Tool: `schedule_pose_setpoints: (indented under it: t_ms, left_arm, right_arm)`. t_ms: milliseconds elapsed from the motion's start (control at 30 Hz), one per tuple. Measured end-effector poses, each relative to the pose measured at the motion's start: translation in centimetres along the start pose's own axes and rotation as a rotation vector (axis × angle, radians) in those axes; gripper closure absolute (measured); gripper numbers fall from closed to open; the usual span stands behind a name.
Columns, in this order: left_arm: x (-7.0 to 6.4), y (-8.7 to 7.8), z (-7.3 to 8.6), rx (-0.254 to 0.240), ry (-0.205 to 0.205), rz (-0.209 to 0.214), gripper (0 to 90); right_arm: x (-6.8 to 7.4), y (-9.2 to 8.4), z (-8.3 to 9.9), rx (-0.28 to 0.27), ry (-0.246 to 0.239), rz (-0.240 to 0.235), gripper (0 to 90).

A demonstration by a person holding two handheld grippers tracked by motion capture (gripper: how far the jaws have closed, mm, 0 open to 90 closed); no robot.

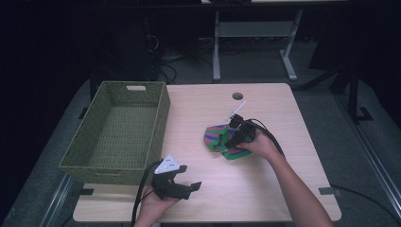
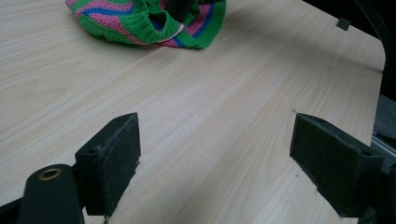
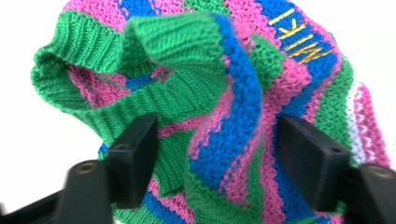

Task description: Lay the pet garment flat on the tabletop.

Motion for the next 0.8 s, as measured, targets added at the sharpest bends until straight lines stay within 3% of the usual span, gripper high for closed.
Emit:
schedule_pose_setpoints:
  t_ms: [100, 333, 467, 800]
  left_arm:
    - [-0.04, -0.08, -0.01, 0.002, 0.012, -0.014, 15.9]
    - [-0.13, 0.02, 0.02, 0.009, 0.018, -0.012, 15.9]
    - [-0.36, 0.07, -0.01, 0.010, 0.028, -0.014, 15.9]
    - [-0.13, 0.07, 0.04, 0.010, 0.021, -0.016, 16.0]
  right_arm:
    - [-0.21, -0.30, -0.21, 0.021, 0.014, 0.020, 57.5]
    - [-0.55, -0.32, -0.28, 0.016, 0.058, -0.016, 70.2]
    - [-0.49, -0.35, -0.27, 0.015, 0.067, -0.010, 76.7]
    - [-0.56, -0.41, -0.19, -0.009, 0.072, -0.005, 80.5]
Point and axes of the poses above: each handheld gripper's, and its own axes: y roughly forward along the jaws, z roughly out of its underside, x roughly to its left, the point moved 6 cm from there along y, roughly forward along the jaws, and after that the axes turned 11 degrees about x, right-handed, at the moved point
